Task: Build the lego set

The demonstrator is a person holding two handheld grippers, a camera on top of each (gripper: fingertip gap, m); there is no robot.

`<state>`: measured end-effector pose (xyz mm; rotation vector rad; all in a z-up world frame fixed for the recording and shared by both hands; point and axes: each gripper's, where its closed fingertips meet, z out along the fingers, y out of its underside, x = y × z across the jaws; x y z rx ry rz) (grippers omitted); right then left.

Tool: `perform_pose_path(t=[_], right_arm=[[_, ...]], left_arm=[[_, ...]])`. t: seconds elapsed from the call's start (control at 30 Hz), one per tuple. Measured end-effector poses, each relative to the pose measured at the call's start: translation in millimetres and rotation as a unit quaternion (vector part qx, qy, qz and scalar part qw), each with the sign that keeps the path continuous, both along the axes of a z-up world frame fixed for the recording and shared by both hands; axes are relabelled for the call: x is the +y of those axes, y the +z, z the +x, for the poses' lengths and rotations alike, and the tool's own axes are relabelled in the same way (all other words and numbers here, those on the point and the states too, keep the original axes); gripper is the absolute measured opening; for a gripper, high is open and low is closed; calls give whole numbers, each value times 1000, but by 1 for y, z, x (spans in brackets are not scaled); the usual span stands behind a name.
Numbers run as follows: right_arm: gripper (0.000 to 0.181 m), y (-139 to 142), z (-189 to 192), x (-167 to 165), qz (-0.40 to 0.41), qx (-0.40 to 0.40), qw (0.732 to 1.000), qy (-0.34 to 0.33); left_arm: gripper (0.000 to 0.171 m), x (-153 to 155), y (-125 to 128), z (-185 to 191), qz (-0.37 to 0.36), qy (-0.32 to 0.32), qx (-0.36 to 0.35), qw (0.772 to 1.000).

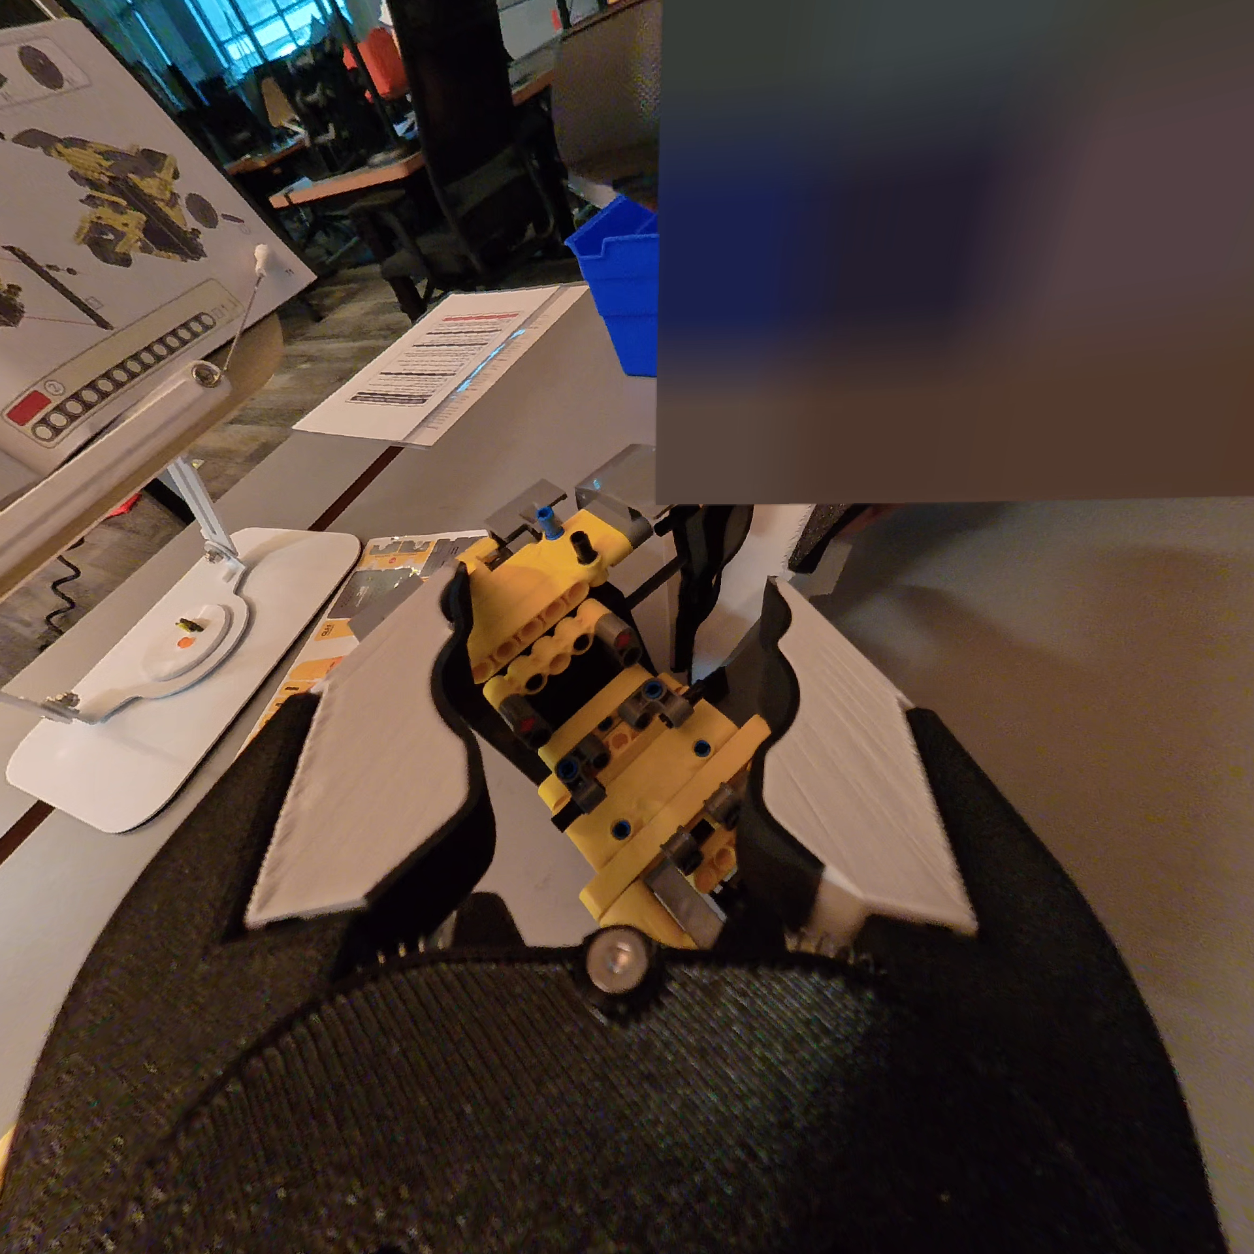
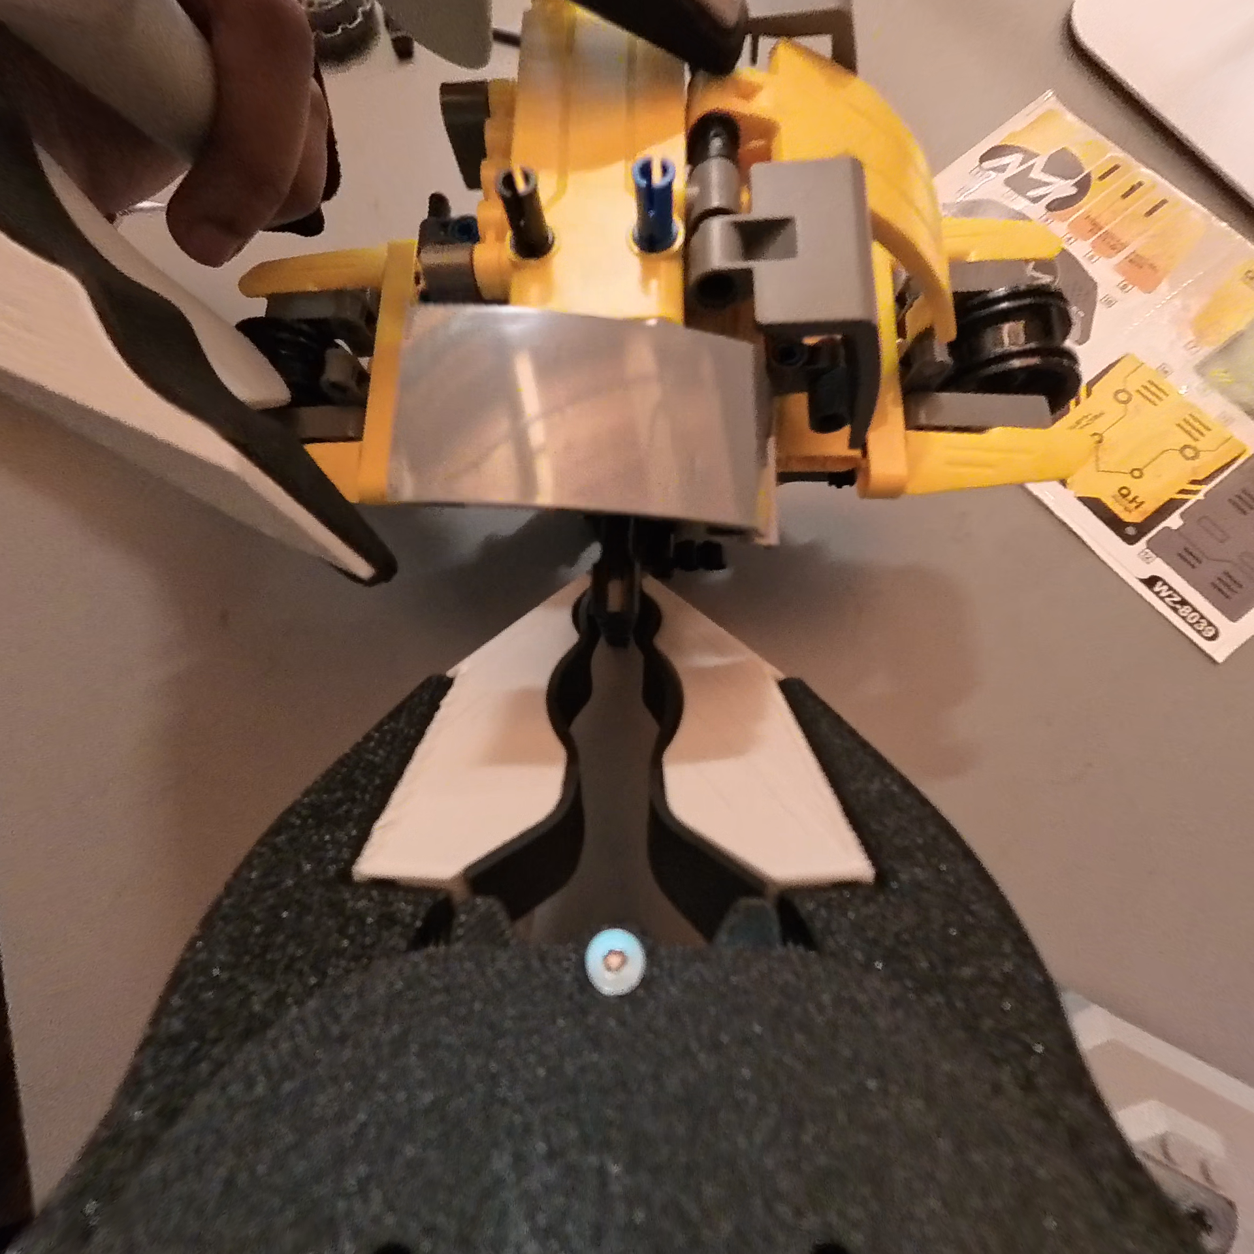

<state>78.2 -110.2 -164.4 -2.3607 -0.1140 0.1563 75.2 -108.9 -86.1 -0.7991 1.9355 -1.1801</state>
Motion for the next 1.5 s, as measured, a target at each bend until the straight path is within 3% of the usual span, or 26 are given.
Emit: perform_pose_path(t=[0.5,0.57,0.73,1.03,1.5], right_arm=[[7,-2,1,5,-2,-15,1000,2],[19,-4,6,4,-5,-33,999,-7],[27,-11,10,-5,-18,-65,998,-10],[24,1,12,-14,23,-26,999,-17],[21,7,7,-11,54,-61,997,-5]], left_arm=[[77,0,0,1,6,2,-4,1000],[77,1,0,1,7,3,-4,1000],[78,5,0,0,5,7,-2,1000],[75,8,7,-4,-8,1,-12,1000],[71,16,5,-1,-17,11,-13,1000]])
